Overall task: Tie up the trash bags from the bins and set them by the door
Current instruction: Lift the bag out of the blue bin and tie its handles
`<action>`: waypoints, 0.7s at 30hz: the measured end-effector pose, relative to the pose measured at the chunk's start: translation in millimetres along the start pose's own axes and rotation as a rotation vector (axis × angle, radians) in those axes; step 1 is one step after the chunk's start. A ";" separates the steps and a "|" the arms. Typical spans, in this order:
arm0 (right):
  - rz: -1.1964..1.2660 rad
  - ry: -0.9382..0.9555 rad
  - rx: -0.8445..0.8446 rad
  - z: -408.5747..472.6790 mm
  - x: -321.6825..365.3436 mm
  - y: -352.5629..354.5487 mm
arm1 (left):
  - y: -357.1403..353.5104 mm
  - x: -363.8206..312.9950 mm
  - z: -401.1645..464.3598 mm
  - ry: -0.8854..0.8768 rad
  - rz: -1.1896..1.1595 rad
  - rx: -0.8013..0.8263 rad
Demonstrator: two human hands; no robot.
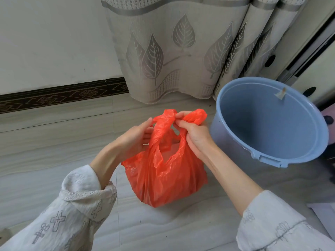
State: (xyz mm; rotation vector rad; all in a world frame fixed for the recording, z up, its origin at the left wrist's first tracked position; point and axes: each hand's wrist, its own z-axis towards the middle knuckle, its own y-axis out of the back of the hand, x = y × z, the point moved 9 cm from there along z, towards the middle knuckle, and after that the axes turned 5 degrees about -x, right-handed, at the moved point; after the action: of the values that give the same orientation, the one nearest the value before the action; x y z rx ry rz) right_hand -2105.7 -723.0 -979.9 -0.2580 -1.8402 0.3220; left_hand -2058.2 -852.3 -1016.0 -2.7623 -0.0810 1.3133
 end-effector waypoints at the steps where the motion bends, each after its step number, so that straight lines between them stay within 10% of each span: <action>1: 0.000 -0.011 0.015 -1.0 0.0 0.1 | -0.8 1.1 -0.2 -0.007 0.000 -0.001; 5: -0.054 -0.045 0.130 -11.9 -5.0 -10.3 | -26.3 0.0 -6.2 -0.067 -0.196 0.140; 13: 0.030 -0.090 0.206 -23.9 -14.6 -20.3 | 10.1 -24.7 -2.7 -0.298 -0.716 -0.118; 21: 0.293 -0.292 -0.167 -22.7 -47.1 39.1 | 84.1 21.5 2.6 -0.261 -0.980 -0.449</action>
State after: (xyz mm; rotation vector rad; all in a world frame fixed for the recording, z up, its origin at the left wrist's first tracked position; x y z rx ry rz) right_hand -2070.0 -700.3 -1029.6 -0.6269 -2.1223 0.4263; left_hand -2045.6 -934.1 -1042.4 -2.1780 -1.6520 1.3849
